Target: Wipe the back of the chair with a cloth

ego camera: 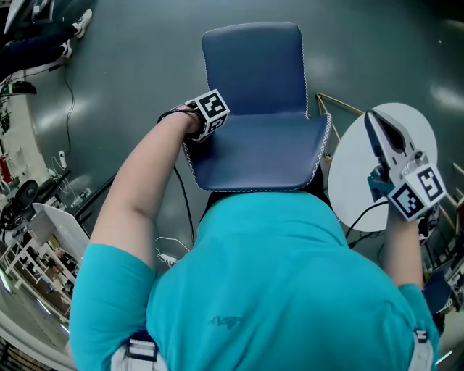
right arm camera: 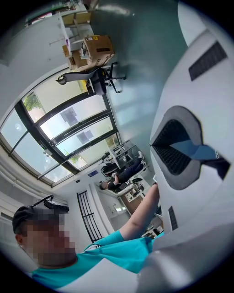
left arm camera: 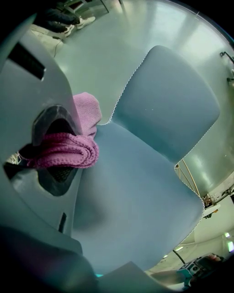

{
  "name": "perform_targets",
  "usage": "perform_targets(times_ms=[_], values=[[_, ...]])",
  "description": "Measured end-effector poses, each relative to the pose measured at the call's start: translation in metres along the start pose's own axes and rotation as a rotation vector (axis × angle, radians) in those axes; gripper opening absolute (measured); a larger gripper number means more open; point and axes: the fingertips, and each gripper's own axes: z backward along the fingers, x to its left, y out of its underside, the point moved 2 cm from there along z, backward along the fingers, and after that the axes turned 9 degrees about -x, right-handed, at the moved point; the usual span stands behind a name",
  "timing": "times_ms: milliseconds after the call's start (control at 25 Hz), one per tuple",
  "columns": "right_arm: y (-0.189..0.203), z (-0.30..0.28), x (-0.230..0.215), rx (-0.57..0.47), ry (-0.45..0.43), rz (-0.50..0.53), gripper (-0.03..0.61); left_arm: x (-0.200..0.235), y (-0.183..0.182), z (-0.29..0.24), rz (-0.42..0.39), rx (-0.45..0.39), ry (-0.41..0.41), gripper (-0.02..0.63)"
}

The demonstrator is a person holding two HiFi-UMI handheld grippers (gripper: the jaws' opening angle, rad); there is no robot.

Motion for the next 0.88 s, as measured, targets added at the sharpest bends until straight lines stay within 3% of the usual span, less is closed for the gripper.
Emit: perform_targets(times_ms=[400, 880], values=[[-0.005, -0.002, -0.01, 0.006, -0.007, 0.018, -0.009, -0.004, -0.017, -0.013, 0.0, 0.014, 0.014, 0.06], [0.002, 0.003, -0.02, 0.008, 0.023, 0.005, -0.009, -0.003, -0.034, -0.032, 0.059, -0.01, 0.057, 0.059]])
